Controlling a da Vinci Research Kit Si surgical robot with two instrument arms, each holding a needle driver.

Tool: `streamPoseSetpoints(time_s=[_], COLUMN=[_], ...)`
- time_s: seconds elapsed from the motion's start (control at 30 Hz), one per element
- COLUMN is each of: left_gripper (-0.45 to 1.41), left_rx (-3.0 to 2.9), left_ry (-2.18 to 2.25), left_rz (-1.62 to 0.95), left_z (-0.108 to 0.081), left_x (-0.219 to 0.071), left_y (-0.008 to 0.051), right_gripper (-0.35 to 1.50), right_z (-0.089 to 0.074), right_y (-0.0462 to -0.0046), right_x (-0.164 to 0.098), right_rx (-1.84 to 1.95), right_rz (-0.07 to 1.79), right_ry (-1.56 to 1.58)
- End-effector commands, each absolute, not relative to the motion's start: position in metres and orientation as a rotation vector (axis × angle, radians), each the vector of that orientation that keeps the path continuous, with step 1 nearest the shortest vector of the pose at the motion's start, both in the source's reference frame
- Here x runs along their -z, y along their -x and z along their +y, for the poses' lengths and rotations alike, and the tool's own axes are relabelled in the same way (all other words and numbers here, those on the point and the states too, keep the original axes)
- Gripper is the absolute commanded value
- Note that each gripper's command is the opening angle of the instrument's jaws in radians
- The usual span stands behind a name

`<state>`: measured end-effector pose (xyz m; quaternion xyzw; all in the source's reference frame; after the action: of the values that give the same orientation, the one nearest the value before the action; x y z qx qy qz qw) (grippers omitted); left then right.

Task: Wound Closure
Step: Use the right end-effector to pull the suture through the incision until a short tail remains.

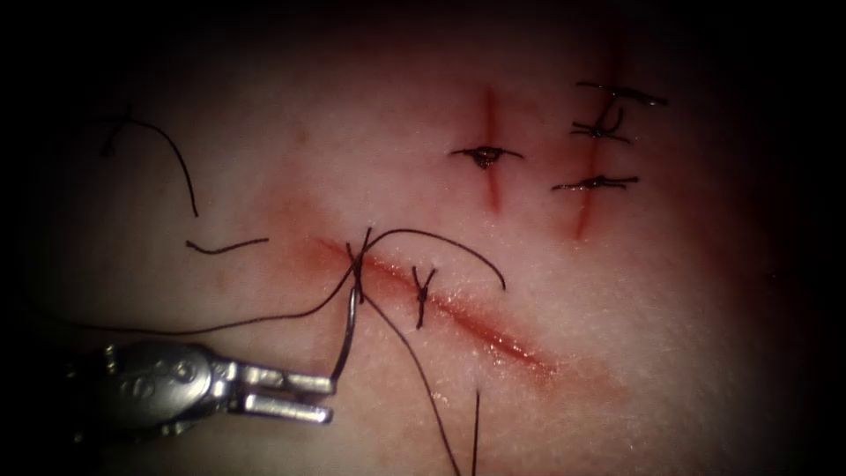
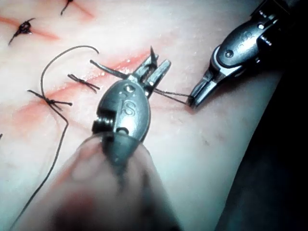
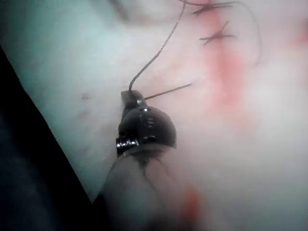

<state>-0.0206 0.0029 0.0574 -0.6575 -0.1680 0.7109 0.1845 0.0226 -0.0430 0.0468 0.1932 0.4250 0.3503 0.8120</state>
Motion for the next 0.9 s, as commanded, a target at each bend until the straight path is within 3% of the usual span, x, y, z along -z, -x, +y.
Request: streamPoseSetpoints(time_s=[0.03, 0.27, 0.3, 0.37, 0.4, 0.47, 0.53, 0.9], left_gripper=[-0.45, -0.45, -0.45, -0.45, -0.45, -0.45, -0.45, -0.45], left_rx=[-2.010, -2.011, -2.005, -2.007, -2.003, -1.987, -1.980, -2.005], left_ry=[1.841, 1.818, 1.818, 1.839, 1.851, 1.861, 1.849, 1.726], left_rz=[-0.463, -0.437, -0.434, -0.405, -0.393, -0.378, -0.359, -0.201], left_z=[0.002, 0.002, 0.002, 0.002, 0.002, 0.003, 0.004, 0.007], left_x=[-0.058, -0.057, -0.057, -0.056, -0.056, -0.055, -0.055, -0.055], left_y=[0.0212, 0.0210, 0.0208, 0.0203, 0.0200, 0.0188, 0.0175, 0.0117], right_gripper=[-0.35, -0.35, -0.18, 0.79, 1.06, 1.40, 1.48, 1.46], right_z=[-0.044, -0.045, -0.045, -0.044, -0.043, -0.042, -0.040, -0.034], right_y=[-0.0246, -0.0262, -0.0262, -0.0260, -0.0258, -0.0252, -0.0246, -0.0216], right_x=[-0.045, -0.042, -0.042, -0.042, -0.043, -0.043, -0.043, -0.046], right_rx=[-0.724, -0.682, -0.660, -0.615, -0.606, -0.598, -0.600, -0.487], right_rz=[0.921, 0.994, 1.016, 1.064, 1.077, 1.104, 1.127, 1.113], right_ry=[-0.436, -0.501, -0.490, -0.467, -0.453, -0.399, -0.340, -0.159])
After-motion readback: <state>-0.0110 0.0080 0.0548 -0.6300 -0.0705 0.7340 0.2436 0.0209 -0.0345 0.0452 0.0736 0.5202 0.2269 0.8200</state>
